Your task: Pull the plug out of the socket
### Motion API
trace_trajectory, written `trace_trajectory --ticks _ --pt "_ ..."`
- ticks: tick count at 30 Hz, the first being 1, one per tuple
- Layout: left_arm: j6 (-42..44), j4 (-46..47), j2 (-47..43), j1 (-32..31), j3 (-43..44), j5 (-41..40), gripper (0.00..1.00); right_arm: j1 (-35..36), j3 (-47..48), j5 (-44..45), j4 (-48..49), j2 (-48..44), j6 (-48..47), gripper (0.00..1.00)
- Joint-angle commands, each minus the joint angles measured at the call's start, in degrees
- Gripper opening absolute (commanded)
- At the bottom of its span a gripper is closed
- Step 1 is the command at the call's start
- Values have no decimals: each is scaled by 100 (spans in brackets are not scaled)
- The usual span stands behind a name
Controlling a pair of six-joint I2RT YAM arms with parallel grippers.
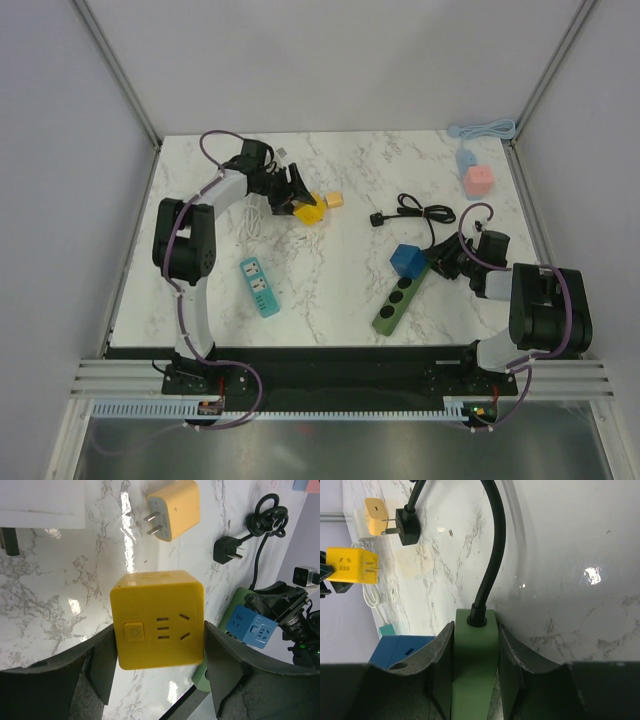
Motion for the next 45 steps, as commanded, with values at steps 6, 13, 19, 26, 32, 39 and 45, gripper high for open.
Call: trace_trajectory --ticks 6,13,19,26,32,39,45 --pt "319 -490 -265 179 600 -552 92 31 -111 618 91 -19 -747 0" --pt "749 -894 -993 170 715 -1984 92 57 -102 635 83 -1 -756 0" --pt "1329 -737 -1811 -514 312 -1916 92 75 -67 636 83 60 -747 0" --pt "891 80 -2348 -2272 -760 -2575 90 119 -58 653 48 25 -782 0" --pt "811 837 -1945 -3301 -746 -2383 93 180 -49 636 47 8 -782 0" --pt "750 846 -1057 -3847 37 -2074 95 216 -49 627 65 16 -791 0" --pt "740 837 -468 -3882 407 -1837 94 242 -49 618 74 -1 -791 0"
